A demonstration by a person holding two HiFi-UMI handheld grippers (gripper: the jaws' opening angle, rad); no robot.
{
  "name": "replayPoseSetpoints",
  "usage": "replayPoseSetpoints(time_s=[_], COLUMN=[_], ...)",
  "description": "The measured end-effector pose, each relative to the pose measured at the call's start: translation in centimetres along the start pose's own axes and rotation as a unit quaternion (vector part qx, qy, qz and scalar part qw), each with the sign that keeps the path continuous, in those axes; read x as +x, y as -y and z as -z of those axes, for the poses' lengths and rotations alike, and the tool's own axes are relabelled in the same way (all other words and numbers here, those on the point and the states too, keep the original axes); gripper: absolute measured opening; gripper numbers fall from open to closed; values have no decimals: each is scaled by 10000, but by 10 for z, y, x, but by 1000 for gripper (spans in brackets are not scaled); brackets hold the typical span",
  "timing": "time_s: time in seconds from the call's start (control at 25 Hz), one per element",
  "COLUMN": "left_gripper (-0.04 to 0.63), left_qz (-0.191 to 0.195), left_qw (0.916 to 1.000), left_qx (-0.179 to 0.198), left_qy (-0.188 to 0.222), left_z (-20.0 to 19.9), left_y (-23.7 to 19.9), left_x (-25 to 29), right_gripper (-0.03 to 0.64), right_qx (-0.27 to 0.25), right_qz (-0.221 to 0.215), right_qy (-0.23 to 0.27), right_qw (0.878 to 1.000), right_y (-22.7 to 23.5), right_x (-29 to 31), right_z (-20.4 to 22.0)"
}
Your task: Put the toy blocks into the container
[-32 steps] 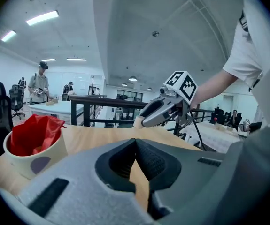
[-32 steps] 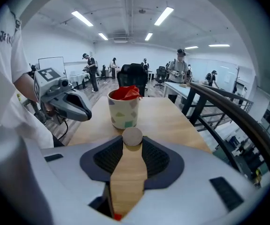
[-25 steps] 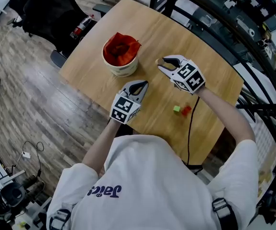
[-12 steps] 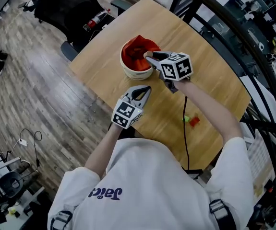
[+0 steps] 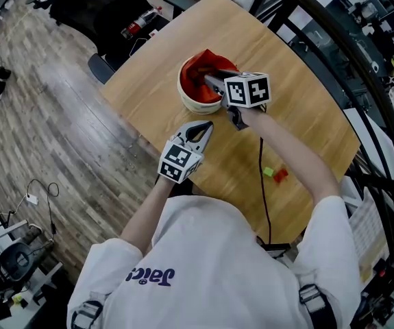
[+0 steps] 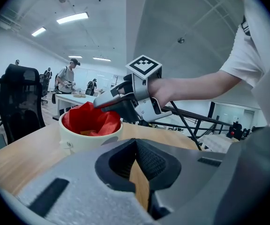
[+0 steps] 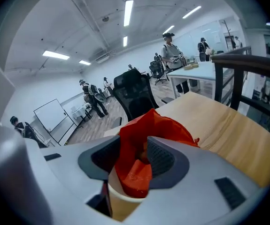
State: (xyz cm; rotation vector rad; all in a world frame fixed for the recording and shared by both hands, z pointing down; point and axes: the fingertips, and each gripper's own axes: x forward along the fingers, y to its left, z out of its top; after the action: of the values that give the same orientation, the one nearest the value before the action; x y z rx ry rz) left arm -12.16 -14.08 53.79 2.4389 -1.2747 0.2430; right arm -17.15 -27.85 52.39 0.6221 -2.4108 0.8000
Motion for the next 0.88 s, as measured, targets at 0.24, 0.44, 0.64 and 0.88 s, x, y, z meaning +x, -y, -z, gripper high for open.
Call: replayPoseSetpoints(time_s=[0.24, 0.44, 0.64, 0.88], left_gripper=[8, 8, 8, 8], left_qz=[71, 305, 700, 1047], left_qw=[9999, 9995, 9973, 9934], left_qx=[-26, 73, 220, 470], left_qy=[-75, -105, 44, -43], left_z=[4, 1, -9, -3], left_y=[7, 34, 80, 142], left_x=[5, 14, 25, 43], right_gripper=[169, 167, 167, 167], right_qx=[-18, 368, 454, -237], right_qz=[-8, 157, 445, 1083], right_qy=[183, 494, 588, 284], right_qw=[9998, 9980, 9962, 9934], right_y=[1, 19, 32, 50], right_x=[-28, -79, -146, -229], right_z=[9, 35, 82, 168])
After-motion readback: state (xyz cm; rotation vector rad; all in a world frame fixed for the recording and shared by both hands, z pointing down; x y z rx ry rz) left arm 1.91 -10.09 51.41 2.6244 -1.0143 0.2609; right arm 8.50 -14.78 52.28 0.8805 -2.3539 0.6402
